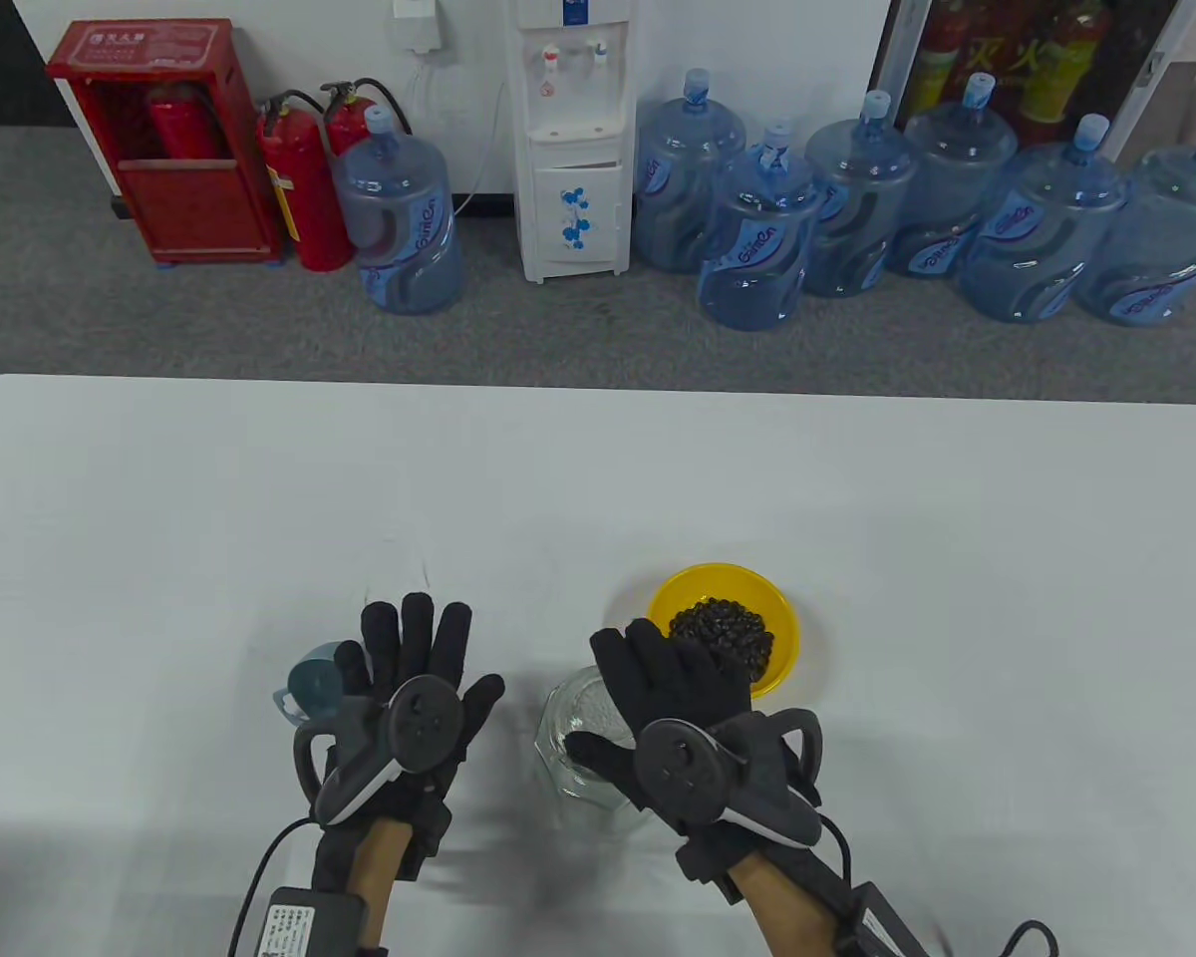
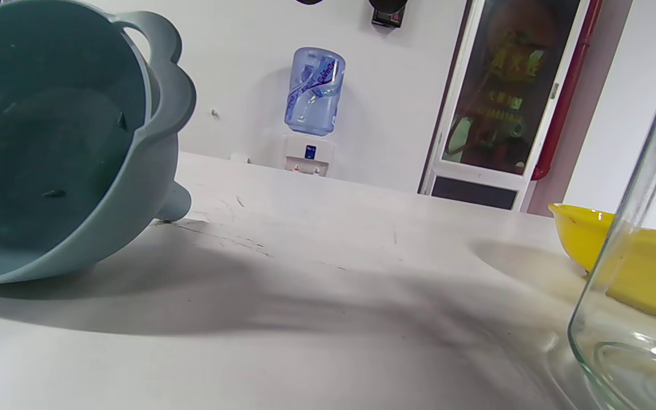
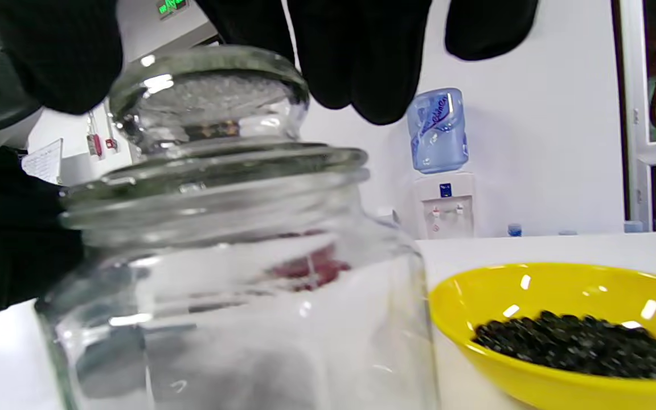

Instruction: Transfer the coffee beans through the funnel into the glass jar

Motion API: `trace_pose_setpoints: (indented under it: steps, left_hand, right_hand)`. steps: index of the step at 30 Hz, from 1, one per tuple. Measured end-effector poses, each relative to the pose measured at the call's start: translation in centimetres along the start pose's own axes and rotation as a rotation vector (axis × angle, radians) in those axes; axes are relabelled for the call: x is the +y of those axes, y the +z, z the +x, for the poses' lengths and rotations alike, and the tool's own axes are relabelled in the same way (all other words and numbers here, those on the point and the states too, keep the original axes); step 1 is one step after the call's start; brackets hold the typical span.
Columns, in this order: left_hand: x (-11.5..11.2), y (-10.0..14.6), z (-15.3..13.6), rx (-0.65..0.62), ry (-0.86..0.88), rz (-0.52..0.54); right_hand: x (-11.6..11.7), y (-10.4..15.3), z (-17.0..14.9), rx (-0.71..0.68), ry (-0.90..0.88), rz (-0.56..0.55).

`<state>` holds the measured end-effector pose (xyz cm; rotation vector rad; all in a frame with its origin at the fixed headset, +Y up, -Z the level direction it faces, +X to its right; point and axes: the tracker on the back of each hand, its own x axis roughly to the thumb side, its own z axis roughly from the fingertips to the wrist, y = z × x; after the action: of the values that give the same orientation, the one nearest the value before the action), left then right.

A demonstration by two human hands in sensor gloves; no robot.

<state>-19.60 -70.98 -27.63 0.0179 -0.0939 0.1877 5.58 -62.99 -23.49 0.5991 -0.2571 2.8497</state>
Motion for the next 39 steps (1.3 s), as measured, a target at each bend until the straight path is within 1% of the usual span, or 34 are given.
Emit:
trace_pose_setpoints:
  steps: [2,5,8,12,16,21,24,28,31,33,34,37,39]
  left_hand:
    - [0.0,0.0,0.0,0.0,0.002,0.0]
    - [0.0,0.0,0.0,0.0,0.003,-0.004]
    - [0.0,-0.1,0.0,-0.001,0.0,-0.013]
    - [0.0,-0.1,0.1,-0.001,-0.001,-0.016]
    - [0.0,-0.1,0.1,0.001,0.0,-0.016]
    - [0.0,-0.1,0.0,0.002,0.003,-0.015]
    - [0.0,-0.1,0.0,0.004,0.005,-0.014]
    - [0.0,0.0,0.0,0.008,0.004,-0.011]
    - [0.0,-0.1,-0.1,0.011,0.001,-0.012]
    - [0.0,-0.1,-0.1,0.012,-0.003,-0.015]
    - [0.0,-0.1,0.0,0.012,-0.004,-0.016]
    - [0.0,-0.1,0.0,0.011,-0.008,-0.017]
    - [0.0,-0.1,0.0,0.012,-0.01,-0.018]
  right_hand:
    - [0.1,-0.2,0.5,-0.019,0.001,0.052]
    - [0.5,-0.4,0.9,-0.037,0.012,0.066]
    - [0.6,-0.5,1.0,-0.05,0.016,0.019]
    - [0.3,-0.6,0.8,-0.05,-0.016,-0.001]
    - [-0.3,-0.6,0.0,-0.04,-0.092,0.001]
    - [-2.4,-0.3,-2.4,0.003,-0.286,-0.029]
    - [-3.8,0.2,-5.0,0.076,-0.318,-0.08]
    - [-5.2,1.5,-9.6,0.215,-0.251,-0.165]
    - [-5.5,2.7,-13.4,0.328,-0.187,-0.19]
    - [-5.4,3.6,-16.2,0.421,-0.131,-0.183]
    - [-5.3,3.8,-17.1,0.448,-0.114,-0.177]
    - [-4.2,4.8,-21.2,0.578,-0.051,-0.115]
    - [-3.3,5.4,-22.9,0.638,-0.002,-0.071]
